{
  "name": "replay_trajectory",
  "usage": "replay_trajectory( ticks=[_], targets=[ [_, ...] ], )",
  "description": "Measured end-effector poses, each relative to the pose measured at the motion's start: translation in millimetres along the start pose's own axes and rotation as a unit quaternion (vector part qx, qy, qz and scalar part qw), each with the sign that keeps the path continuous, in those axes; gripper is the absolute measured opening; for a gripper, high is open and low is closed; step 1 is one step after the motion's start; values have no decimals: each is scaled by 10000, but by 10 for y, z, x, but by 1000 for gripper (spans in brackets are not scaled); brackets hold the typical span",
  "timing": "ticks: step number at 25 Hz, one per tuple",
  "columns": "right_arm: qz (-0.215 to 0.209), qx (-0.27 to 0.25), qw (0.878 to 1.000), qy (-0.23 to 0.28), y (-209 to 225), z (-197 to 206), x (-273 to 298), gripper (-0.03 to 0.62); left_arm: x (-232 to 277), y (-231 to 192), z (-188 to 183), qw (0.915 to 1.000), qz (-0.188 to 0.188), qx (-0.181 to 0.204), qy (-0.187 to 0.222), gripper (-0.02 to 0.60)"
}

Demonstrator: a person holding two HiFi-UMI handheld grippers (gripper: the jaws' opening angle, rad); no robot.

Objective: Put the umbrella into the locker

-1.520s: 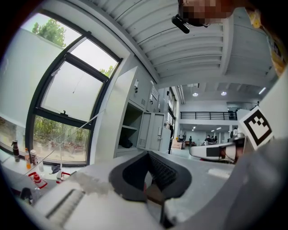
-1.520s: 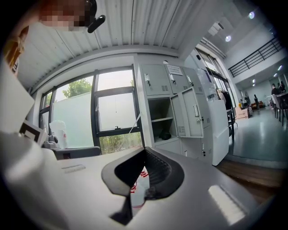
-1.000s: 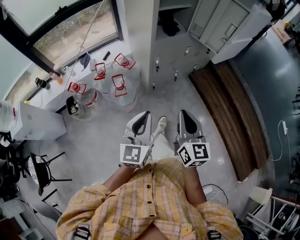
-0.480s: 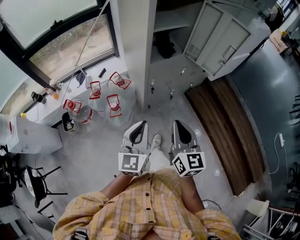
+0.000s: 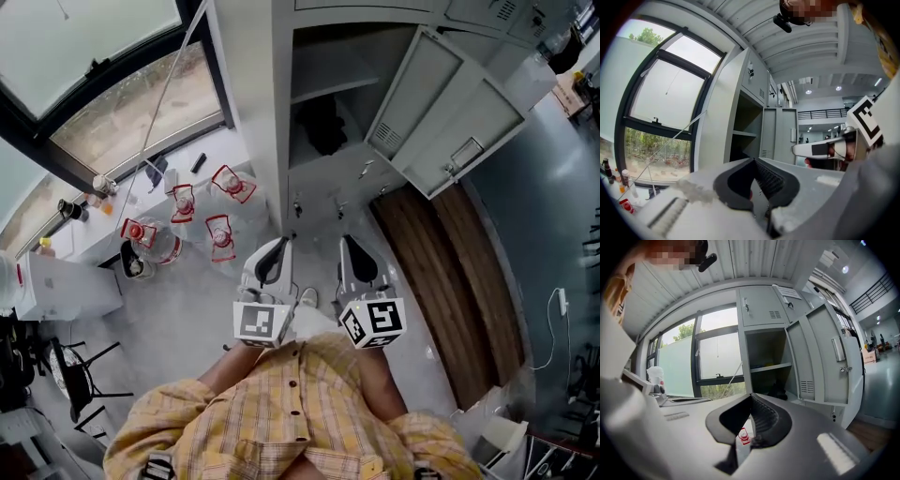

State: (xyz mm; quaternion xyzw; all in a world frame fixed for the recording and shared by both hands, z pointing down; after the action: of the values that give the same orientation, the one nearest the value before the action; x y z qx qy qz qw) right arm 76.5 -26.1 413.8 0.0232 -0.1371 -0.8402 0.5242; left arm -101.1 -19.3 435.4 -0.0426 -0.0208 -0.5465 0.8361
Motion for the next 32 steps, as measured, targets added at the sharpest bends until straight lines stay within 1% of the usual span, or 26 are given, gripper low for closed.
replay_trajectory(
  ticks=[5, 12, 17, 22, 25, 28, 30, 32],
  targets=[
    [-98, -33, 9998, -154, 321, -137, 437, -3, 494, -34, -31, 9999, -105, -51, -85, 0],
    [-407, -37, 9988, -281, 647, -295, 906, -3, 911, -50, -74, 9991, -373, -2, -207, 0],
    [-563, -107, 9978, -327, 797, -323, 1080, -3, 1063, 17, -22, 9983, -511, -49, -272, 0],
    [-679, -113, 9969, -374, 802, -306, 1214, -3, 1095, -2, -7, 9980, -545, 250, -215, 0],
    [-695, -133, 9967, -389, 797, -275, 1274, -3, 1101, 6, -2, 9976, -645, 85, -218, 0],
    [-673, -123, 9970, -363, 794, -258, 1370, -2, 1104, -28, 24, 9978, -623, 73, -221, 0],
    [-681, -100, 9970, -365, 788, -245, 1448, 44, 1108, -71, 62, 9981, -558, 187, -188, 0],
    [-664, -100, 9969, -400, 794, -230, 1539, 77, 1133, -120, 114, 9981, -471, 344, -172, 0]
  ],
)
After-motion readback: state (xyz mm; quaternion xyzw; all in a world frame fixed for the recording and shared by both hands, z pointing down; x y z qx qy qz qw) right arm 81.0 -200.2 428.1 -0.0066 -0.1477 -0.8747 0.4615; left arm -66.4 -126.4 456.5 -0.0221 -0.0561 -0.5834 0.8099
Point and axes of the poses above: the fingertips, and each gripper's own axes: x forward along the fingers, y to its right, z out of its underside, the point moved 8 cm from there along -x, backward along the fingers, and after that the axes turned 5 degrees about x, right-handed, at the moved point
